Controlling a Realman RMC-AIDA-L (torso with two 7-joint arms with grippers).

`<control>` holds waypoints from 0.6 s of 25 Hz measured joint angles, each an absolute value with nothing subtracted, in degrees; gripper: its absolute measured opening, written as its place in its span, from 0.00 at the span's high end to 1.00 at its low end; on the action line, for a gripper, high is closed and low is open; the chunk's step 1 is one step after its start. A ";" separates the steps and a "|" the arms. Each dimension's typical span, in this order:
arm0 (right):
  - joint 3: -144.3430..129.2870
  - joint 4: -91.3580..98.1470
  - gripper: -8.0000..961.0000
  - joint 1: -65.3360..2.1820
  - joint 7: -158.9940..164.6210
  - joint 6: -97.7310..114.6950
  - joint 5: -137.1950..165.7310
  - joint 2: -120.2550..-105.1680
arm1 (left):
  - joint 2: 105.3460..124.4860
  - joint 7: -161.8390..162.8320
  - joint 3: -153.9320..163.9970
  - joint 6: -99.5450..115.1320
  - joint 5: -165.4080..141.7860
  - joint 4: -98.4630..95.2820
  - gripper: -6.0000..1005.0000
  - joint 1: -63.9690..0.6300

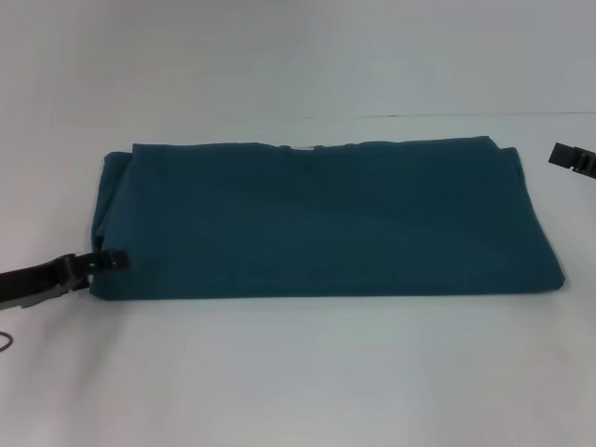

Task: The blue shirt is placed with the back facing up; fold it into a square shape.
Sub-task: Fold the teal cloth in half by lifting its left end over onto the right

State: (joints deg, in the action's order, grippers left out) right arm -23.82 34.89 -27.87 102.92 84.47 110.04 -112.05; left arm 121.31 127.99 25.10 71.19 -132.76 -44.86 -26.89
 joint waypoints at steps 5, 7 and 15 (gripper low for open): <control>-23.82 34.89 0.27 -27.86 102.91 84.49 110.04 -112.05 | 121.05 130.09 25.08 72.75 -133.62 -48.00 0.11 -25.43; -23.82 34.89 0.27 -27.87 102.91 84.47 110.04 -112.05 | 120.83 130.59 25.04 74.43 -133.93 -48.71 0.11 -24.95; -23.82 34.89 0.27 -27.86 103.04 84.44 109.94 -111.97 | 120.59 131.77 25.80 78.21 -137.89 -49.78 0.11 -25.48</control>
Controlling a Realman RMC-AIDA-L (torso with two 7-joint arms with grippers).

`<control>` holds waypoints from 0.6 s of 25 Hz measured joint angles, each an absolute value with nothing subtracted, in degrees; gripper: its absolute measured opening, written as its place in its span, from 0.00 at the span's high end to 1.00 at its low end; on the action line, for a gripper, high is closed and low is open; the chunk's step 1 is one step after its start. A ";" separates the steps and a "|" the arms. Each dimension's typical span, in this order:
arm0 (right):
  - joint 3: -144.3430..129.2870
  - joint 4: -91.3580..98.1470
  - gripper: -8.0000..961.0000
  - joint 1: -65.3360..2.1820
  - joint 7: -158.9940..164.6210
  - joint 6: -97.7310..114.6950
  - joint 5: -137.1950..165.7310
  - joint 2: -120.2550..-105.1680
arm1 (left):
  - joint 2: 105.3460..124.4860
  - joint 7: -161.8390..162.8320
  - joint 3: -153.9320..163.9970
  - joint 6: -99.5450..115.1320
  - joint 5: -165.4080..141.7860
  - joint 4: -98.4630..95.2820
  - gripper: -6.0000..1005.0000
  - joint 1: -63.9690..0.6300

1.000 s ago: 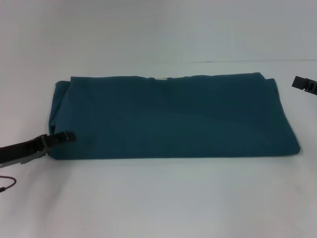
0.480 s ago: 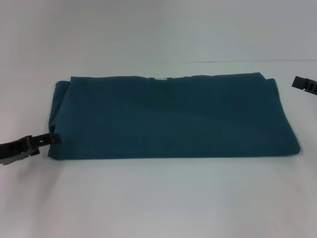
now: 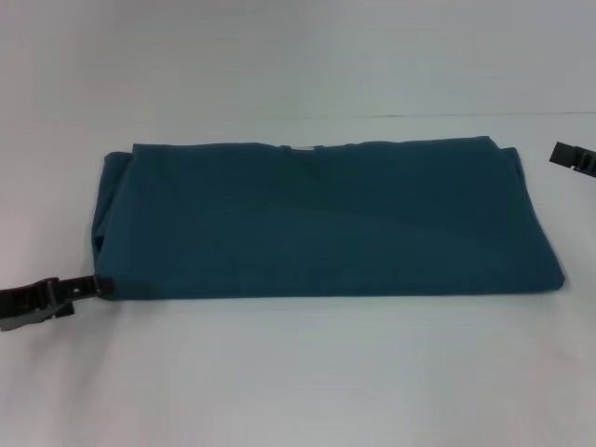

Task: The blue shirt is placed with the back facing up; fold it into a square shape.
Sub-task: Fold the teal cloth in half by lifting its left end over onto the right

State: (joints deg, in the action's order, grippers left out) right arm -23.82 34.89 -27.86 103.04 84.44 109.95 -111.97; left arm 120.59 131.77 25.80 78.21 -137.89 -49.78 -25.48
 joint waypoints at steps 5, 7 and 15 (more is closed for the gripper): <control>-23.82 35.50 0.27 -27.78 103.83 84.73 109.94 -111.87 | 120.50 131.85 27.15 78.09 -138.87 -49.29 0.11 -26.69; -23.82 35.55 0.27 -27.76 104.01 84.77 109.93 -111.87 | 120.50 131.87 27.24 77.78 -139.66 -48.99 0.11 -27.09; -23.82 35.60 0.27 -27.77 104.19 84.81 109.78 -111.87 | 120.51 132.28 27.39 77.27 -141.06 -48.32 0.11 -28.36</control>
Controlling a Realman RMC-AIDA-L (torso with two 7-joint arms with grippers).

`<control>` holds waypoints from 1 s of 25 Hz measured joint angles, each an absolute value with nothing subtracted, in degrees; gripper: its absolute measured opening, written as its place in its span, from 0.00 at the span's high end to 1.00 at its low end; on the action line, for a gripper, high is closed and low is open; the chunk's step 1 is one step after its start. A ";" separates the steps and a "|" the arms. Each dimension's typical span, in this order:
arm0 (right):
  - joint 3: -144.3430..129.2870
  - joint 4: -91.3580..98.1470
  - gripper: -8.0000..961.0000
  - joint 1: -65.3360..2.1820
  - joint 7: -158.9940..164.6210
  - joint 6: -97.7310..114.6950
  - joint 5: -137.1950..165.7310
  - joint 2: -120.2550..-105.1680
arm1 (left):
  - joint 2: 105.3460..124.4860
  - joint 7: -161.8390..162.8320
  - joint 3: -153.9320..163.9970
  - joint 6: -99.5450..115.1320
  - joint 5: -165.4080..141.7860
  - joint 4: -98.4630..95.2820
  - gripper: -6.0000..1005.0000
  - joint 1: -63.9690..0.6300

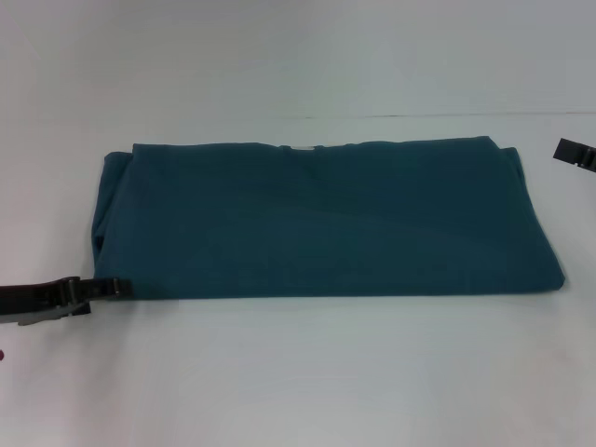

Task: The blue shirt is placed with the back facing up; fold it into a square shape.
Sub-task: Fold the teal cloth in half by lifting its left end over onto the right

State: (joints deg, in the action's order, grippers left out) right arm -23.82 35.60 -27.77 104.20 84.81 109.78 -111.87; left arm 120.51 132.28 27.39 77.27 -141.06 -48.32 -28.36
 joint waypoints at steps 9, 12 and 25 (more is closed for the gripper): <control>-23.82 35.60 0.27 -27.53 104.23 84.78 109.74 -111.87 | 120.65 133.18 29.97 75.77 -141.05 -47.49 0.12 -29.61; -23.82 35.60 0.27 -27.45 104.23 84.78 109.71 -111.87 | 120.64 133.19 29.98 75.38 -141.05 -46.96 0.13 -30.00; -23.66 35.59 0.27 -27.24 104.23 84.62 109.68 -111.87 | 120.69 133.24 30.06 74.30 -140.91 -46.66 0.14 -31.73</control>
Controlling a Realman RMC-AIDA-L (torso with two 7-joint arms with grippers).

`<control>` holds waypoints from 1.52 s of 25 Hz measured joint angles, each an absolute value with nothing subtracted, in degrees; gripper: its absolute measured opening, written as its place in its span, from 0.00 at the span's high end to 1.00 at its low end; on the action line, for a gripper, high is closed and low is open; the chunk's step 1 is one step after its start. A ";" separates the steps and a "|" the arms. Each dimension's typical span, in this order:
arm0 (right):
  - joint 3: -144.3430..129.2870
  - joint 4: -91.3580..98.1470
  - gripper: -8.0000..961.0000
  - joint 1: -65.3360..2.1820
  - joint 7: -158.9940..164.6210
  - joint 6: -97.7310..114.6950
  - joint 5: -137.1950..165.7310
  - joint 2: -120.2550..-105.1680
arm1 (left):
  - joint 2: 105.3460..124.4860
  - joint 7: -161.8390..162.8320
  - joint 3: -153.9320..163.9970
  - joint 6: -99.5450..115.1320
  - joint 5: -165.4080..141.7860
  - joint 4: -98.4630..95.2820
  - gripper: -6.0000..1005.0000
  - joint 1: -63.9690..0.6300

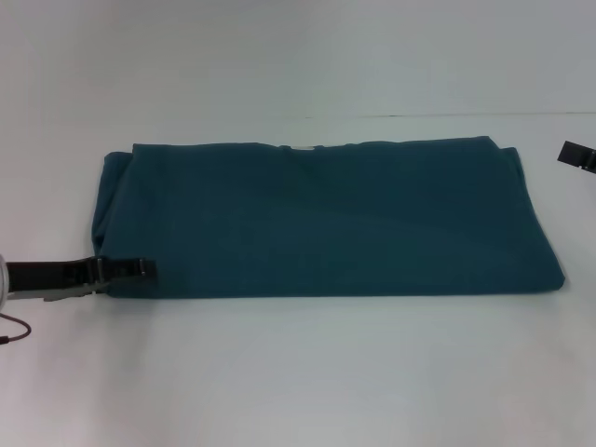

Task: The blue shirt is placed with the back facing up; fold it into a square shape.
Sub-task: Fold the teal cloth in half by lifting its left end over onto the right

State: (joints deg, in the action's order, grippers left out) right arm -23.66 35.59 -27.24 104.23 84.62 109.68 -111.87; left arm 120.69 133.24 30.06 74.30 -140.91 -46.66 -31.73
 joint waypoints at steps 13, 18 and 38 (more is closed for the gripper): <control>-23.64 35.59 0.27 -27.21 104.23 84.45 109.68 -111.88 | 120.69 133.12 30.06 74.09 -140.68 -47.02 0.16 -32.28; -23.64 35.59 0.27 -27.19 104.23 84.46 109.68 -111.87 | 120.46 132.84 30.03 73.47 -140.62 -47.02 0.24 -31.91; -23.64 35.54 0.27 -27.15 104.22 83.85 109.81 -112.12 | 119.64 132.64 29.73 72.86 -141.30 -47.11 0.96 -31.60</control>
